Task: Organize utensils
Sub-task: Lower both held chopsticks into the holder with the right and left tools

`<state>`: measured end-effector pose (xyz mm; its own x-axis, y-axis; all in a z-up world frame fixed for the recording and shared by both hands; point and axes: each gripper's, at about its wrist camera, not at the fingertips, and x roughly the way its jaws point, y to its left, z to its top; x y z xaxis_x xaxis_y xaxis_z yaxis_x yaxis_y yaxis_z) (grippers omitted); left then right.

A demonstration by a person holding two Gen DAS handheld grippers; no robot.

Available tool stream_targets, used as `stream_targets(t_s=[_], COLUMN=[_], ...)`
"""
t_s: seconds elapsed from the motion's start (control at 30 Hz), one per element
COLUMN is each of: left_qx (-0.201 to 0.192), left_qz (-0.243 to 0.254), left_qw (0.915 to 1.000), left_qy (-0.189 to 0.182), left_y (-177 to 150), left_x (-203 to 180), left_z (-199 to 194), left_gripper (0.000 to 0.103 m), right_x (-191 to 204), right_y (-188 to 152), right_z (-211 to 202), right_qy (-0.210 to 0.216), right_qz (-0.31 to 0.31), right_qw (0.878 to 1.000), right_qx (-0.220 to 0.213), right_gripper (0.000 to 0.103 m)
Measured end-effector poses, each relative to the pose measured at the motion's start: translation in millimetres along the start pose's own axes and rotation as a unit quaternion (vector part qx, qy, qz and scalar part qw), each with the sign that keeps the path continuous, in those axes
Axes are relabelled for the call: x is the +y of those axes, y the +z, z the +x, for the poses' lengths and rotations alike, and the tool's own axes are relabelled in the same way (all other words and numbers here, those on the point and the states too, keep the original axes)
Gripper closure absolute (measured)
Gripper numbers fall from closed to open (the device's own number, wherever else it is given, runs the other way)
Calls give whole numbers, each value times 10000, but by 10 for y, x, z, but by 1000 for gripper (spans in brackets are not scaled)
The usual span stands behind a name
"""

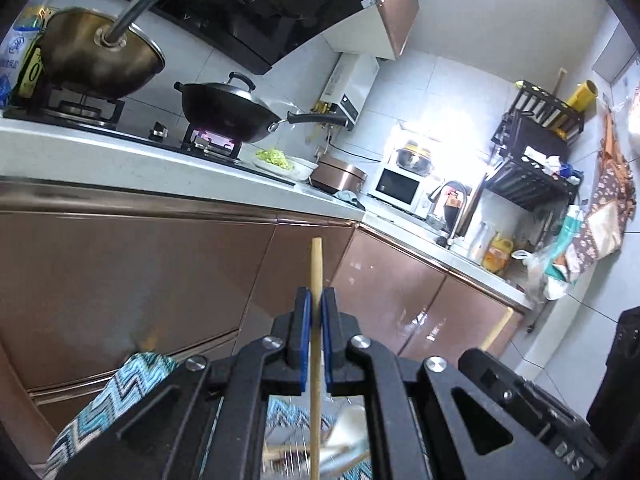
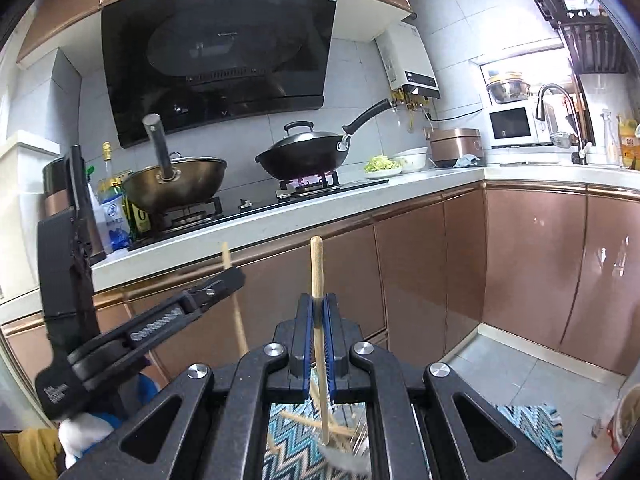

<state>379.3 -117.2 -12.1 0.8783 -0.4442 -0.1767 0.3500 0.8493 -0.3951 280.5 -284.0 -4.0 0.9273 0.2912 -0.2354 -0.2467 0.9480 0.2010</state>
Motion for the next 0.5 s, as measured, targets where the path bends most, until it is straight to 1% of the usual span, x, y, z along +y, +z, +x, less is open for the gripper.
stream_targets(t_s=[0.13,0.3,0.37,0.43,0.5], left_qx=[-51,-9,-8,52,29], left_qz=[16,30,84,115,120], left_qw=[9998,9993,9990,9990,9991], left_qy=[172,362,444,426,402], left_y=[-125,-339,-431,-518,-591], left_x=[64,180,205,224,245], left_z=[412,777,862,940,933], left_gripper=[98,98,98,98,95], right_x=[-84,-109,-133,-162,-179], right_y=[-129,-353,-444,-498,-559], right_z=[233,444,515,568,601], right_qy=[-28,-169,-212,-249,-278], right_qz=[-115,-283,-306,-307,-297], right_qw=[9999,9991,9988,9984,9981], right_qx=[112,257,331,394,465], right_gripper=[97,97,97,97,97])
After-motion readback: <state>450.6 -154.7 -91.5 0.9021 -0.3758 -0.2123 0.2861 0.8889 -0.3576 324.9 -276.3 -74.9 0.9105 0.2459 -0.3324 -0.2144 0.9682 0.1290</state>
